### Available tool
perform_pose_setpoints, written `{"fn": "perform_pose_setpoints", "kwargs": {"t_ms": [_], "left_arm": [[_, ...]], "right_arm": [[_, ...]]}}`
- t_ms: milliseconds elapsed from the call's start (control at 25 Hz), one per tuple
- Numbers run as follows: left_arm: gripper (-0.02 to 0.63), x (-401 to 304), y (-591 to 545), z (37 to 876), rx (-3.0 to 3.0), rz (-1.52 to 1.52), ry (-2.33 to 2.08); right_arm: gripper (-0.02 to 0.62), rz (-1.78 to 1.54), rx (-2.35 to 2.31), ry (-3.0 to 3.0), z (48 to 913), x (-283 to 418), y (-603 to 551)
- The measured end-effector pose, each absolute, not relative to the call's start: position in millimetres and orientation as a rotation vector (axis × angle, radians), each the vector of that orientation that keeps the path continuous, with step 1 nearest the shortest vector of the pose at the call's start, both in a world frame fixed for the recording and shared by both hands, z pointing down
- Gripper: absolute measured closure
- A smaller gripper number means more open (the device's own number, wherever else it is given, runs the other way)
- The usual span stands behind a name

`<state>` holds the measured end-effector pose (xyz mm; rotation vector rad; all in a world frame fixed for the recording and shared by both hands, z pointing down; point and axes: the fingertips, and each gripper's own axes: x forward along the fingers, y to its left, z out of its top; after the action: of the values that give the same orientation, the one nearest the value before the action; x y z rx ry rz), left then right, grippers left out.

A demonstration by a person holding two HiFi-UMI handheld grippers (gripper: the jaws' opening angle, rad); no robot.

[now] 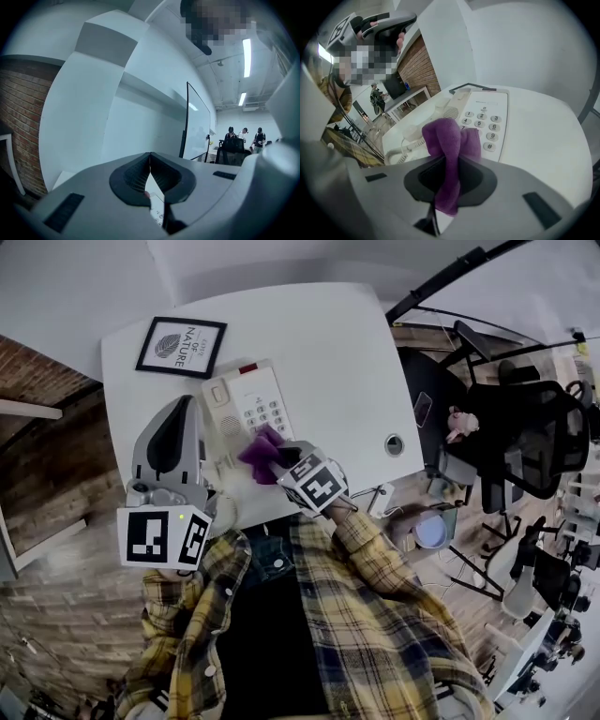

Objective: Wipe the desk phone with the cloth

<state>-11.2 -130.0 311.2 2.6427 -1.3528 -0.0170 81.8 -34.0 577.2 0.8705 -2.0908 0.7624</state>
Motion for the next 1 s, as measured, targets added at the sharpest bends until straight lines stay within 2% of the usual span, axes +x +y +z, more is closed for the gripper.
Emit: {"fn": "perform_pose_setpoints", "kwargs": {"t_ms": [360,720,1000], "left_arm": [[0.591,-24.2,-133.7,309.9,2.609,-0.033,-1.394],[0.591,-42.8,-130.1,312.1,2.57,-0.037,-1.462],[0.591,-70.8,-129.9,311.8,2.514,-0.042,-1.565]], "right_arm": [[0.532,0.752,0.897,-2.173,539.5,89.4,-49.5],[0.532,0.616,1.021,-2.296,479.5,98.9,-114.4],[0.532,0.536,1.04,-2.303,470.7,95.2,-172.3]]}}
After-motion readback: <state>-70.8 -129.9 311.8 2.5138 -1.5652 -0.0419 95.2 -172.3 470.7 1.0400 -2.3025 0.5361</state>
